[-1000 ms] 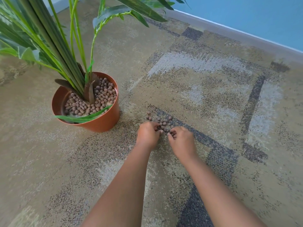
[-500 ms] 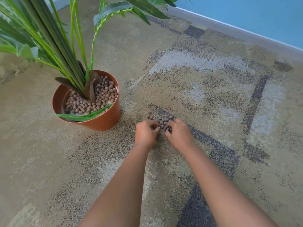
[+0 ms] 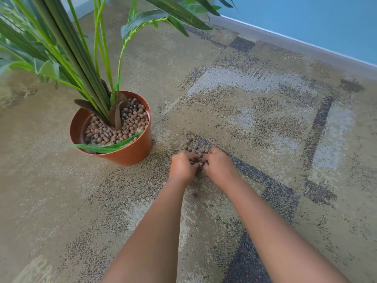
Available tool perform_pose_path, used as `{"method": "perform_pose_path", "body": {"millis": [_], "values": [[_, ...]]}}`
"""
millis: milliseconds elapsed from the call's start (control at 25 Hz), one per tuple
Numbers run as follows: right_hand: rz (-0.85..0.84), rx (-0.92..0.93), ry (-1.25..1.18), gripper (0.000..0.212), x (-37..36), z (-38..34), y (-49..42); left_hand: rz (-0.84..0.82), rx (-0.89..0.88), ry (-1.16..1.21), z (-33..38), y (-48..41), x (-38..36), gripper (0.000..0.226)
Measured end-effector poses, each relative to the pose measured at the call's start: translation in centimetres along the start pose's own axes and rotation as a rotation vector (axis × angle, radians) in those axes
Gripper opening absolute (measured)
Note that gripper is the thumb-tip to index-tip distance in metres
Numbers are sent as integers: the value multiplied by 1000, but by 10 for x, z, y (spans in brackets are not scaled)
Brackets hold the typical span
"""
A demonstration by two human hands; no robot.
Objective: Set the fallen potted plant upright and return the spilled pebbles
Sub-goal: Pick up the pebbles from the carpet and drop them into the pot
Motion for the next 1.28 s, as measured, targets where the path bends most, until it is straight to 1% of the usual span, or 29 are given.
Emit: {"method": "perform_pose_path", "body": {"millis": [120,200,280,360,400,480,560,640,760,880,960,1040,1120,1160,1200,1280], "values": [[20,15,15,17,0,3,-2,-60,53,44,-5,-2,-3,23],[2,22,14,18,-1,2,-1,-58,50,52,-6,-2,-3,20],[11,-20,-43,21,1,3,-1,-33,14,16,-1,2,-2,18],[62,-102,-164,18,5,6,0,-5,-20,5,4,7,-1,15],[95,-147,-234,16,8,9,-1,5,-3,63,4,7,0,14],[131,-242,-420,14,14,14,0,1,101,335,-2,5,6,11],[119,-355,-746,17,22,16,2,-42,172,634,-2,4,15,12],[85,-417,-995,21,29,9,4,-99,188,806,6,8,28,12],[-6,-394,-1146,20,43,-22,1,-93,172,1001,16,20,63,11],[-104,-294,-1234,20,56,-71,-12,24,167,1124,7,30,117,13],[-154,-190,-1233,19,51,-118,-27,154,218,1190,-17,42,160,13],[-159,-68,-1166,21,37,-161,-40,309,289,1258,-45,56,200,9],[-142,11,-977,20,16,-191,-47,447,382,1305,-75,64,231,13],[-130,31,-854,15,6,-201,-51,484,430,1337,-88,67,241,14],[-119,54,-726,9,-3,-208,-54,508,475,1358,-99,72,248,15],[-94,91,-497,10,-12,-216,-58,534,546,1378,-113,77,251,12]]}}
Point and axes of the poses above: each hand's wrist, its own y-axis away from the middle knuckle, its own x-axis out of the back of the hand, z = x × y, the point moved 6 cm from there along -y, towards the middle knuckle, and after that the axes turned 13 degrees about -y, right-handed, at the moved point
